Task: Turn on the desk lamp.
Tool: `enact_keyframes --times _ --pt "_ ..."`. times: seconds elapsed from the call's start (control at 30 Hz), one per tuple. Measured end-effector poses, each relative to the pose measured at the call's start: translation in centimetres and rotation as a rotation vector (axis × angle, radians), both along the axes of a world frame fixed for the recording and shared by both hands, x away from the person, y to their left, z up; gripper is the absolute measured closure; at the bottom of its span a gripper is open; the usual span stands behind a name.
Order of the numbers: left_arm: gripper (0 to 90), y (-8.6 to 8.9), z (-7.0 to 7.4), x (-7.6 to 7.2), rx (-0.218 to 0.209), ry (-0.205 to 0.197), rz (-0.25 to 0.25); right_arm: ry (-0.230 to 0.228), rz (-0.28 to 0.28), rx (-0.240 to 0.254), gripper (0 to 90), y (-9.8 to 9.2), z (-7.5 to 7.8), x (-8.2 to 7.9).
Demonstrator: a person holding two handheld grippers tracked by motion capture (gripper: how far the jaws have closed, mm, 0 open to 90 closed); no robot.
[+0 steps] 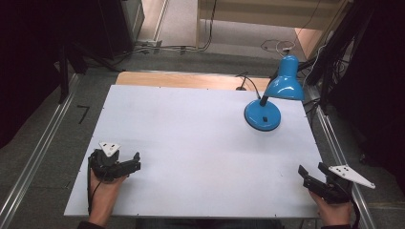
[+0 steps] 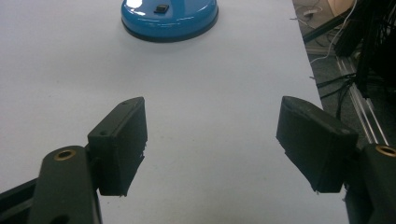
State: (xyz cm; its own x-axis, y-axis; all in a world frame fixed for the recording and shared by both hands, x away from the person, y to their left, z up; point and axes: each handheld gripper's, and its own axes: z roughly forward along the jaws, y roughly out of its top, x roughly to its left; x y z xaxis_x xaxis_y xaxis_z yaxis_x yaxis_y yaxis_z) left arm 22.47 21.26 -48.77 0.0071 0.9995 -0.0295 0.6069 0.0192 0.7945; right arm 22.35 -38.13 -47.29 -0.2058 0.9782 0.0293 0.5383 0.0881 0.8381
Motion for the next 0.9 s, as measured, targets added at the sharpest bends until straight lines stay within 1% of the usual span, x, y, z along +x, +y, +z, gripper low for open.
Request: enact_keyframes --times 0.03,0.13,0.23,0.3,0.43,0.53,0.7,0.9 --pt "2.0 -0.2 0.4 -0.5 -0.017 -0.025 -0.004 0.000 0.000 0.000 23.1 0.0 0.0 0.0" --pt "2.4 -0.6 0.9 -1.5 -0.015 -0.079 -0.004 0.005 -0.004 0.005 23.1 -0.1 -0.1 0.1" --pt "2.9 -0.2 1.0 -1.7 -0.017 -0.098 0.012 0.010 -0.004 0.008 22.8 0.1 -0.1 0.2" --pt "2.9 0.1 1.0 -1.7 -0.032 -0.102 0.026 0.004 -0.002 0.011 22.8 0.1 0.0 0.2" --pt "2.9 0.6 0.8 -1.6 -0.067 -0.098 0.019 0.002 0.004 0.021 22.8 0.2 0.1 0.4" --pt "2.9 0.7 0.7 -1.5 -0.067 -0.088 0.016 -0.001 0.002 0.030 22.7 0.3 0.1 0.6" --pt "2.9 0.8 0.6 -1.4 -0.054 -0.089 0.020 0.001 0.003 0.034 22.8 0.5 0.1 0.8" --pt "2.9 0.8 0.6 -1.4 -0.048 -0.095 0.020 0.000 0.014 0.017 22.7 0.9 0.1 1.1"
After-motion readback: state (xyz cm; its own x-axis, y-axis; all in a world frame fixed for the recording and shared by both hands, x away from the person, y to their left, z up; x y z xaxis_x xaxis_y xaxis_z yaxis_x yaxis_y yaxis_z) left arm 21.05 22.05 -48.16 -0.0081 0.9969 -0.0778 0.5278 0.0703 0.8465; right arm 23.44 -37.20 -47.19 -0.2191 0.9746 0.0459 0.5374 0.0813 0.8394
